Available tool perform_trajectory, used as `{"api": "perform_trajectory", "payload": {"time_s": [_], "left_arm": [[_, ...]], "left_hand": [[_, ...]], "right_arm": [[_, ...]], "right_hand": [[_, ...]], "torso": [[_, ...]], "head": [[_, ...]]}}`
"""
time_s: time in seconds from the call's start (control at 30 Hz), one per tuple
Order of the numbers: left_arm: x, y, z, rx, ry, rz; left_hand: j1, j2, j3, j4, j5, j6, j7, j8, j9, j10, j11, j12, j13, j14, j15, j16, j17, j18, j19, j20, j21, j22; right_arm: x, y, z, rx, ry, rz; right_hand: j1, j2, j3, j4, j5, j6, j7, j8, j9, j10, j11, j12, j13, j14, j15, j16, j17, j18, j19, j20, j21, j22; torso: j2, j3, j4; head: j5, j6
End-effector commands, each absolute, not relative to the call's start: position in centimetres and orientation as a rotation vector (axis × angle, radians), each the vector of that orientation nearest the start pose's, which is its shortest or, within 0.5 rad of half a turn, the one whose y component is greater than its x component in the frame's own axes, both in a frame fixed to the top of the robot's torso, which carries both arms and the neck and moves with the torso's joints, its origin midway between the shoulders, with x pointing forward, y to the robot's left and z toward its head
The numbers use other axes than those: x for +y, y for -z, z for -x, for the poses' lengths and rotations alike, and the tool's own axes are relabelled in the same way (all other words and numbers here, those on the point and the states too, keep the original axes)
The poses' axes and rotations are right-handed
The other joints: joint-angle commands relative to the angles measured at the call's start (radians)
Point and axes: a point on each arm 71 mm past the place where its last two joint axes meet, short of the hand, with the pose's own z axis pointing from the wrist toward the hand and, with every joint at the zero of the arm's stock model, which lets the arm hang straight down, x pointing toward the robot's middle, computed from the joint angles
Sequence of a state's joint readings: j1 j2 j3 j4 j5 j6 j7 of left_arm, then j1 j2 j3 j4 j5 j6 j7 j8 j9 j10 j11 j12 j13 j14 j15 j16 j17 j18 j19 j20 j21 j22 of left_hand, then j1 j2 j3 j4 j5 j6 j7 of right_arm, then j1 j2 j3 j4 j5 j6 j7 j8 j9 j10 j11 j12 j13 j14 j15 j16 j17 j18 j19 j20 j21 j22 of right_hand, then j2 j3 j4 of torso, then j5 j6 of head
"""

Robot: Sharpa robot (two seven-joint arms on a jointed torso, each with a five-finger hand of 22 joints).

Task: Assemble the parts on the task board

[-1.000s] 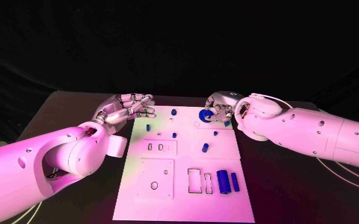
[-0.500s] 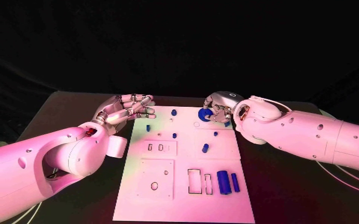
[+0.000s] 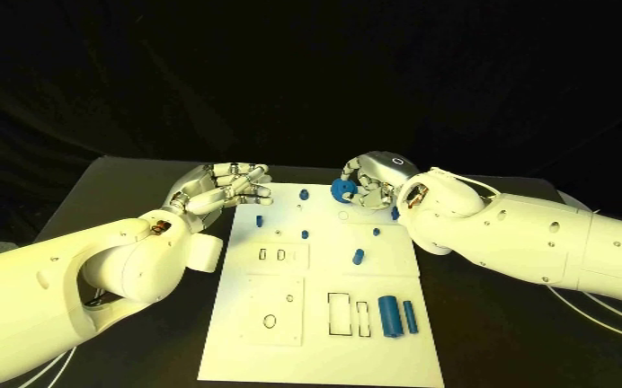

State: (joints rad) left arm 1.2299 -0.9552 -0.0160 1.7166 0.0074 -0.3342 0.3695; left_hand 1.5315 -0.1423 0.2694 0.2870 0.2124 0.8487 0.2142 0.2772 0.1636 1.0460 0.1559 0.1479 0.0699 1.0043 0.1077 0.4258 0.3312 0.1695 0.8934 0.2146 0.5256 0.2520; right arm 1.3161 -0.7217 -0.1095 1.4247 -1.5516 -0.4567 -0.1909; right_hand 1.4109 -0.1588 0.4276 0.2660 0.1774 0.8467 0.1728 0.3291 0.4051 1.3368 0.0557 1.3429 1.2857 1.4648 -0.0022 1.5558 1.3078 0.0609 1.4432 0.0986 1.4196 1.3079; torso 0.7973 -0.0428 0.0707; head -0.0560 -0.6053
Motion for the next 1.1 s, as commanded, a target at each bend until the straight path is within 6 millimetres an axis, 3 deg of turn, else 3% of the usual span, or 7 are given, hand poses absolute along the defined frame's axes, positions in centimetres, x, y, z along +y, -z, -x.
{"api": "perform_trajectory", "payload": {"time_s": [0.03,0.43,0.57,1.1], "left_arm": [[20.5,14.1,-45.9,1.419,1.647,1.084],[20.5,14.0,-46.0,1.410,1.651,1.080],[20.4,14.0,-46.0,1.411,1.649,1.081],[20.3,14.1,-46.1,1.415,1.646,1.082]], "left_hand": [[-0.008,0.003,0.006,-0.001,-0.003,-0.004,0.008,-0.006,-0.002,0.000,0.008,-0.005,-0.001,-0.004,0.002,0.007,0.002,0.012,0.004,-0.002,0.005,0.001],[-0.008,0.000,0.007,-0.002,-0.004,-0.006,0.008,-0.007,-0.002,-0.001,0.008,-0.006,-0.001,-0.005,0.003,0.007,0.003,0.012,0.003,-0.002,0.007,0.002],[-0.008,0.000,0.007,-0.002,-0.004,-0.006,0.008,-0.007,-0.002,-0.001,0.008,-0.006,-0.001,-0.005,0.003,0.007,0.003,0.012,0.003,-0.002,0.007,0.002],[-0.008,-0.002,0.007,-0.003,-0.004,-0.006,0.008,-0.007,-0.002,-0.001,0.008,-0.007,-0.001,-0.006,0.003,0.007,0.003,0.012,0.002,-0.002,0.007,0.002]], "right_arm": [[-15.9,14.2,-51.1,1.411,-0.553,0.239],[-11.1,14.8,-50.3,1.433,-0.628,0.313],[-10.2,15.3,-50.5,1.447,-0.632,0.326],[-8.5,16.8,-50.9,1.498,-0.625,0.342]], "right_hand": [[-0.007,-0.004,0.005,0.002,-0.001,0.062,-0.036,0.017,0.010,0.008,0.001,0.006,0.001,0.096,-0.008,0.003,0.218,-0.015,0.007,0.000,0.007,0.101],[-0.010,-0.006,0.010,0.003,0.002,0.064,-0.036,0.017,0.010,0.012,0.000,0.009,0.005,0.096,-0.009,0.003,0.218,-0.016,0.008,0.000,0.008,0.101],[-0.012,-0.006,0.012,0.003,0.004,0.063,-0.036,0.016,0.010,0.013,0.000,0.010,0.006,0.096,-0.009,0.003,0.218,-0.016,0.008,-0.001,0.008,0.102],[-0.015,-0.010,0.018,0.000,0.010,0.063,-0.036,0.015,0.009,0.013,0.000,0.010,0.005,0.096,-0.010,0.002,0.216,-0.015,0.008,-0.002,0.007,0.102]], "torso": [[0.000,-0.0002,-0.0011],[0.000,-0.0022,0.0018],[0.001,-0.0014,-0.0015],[0.001,0.0007,-0.0012]], "head": [[0.004,-0.002],[0.001,-0.006],[0.004,-0.007],[0.003,-0.006]]}}
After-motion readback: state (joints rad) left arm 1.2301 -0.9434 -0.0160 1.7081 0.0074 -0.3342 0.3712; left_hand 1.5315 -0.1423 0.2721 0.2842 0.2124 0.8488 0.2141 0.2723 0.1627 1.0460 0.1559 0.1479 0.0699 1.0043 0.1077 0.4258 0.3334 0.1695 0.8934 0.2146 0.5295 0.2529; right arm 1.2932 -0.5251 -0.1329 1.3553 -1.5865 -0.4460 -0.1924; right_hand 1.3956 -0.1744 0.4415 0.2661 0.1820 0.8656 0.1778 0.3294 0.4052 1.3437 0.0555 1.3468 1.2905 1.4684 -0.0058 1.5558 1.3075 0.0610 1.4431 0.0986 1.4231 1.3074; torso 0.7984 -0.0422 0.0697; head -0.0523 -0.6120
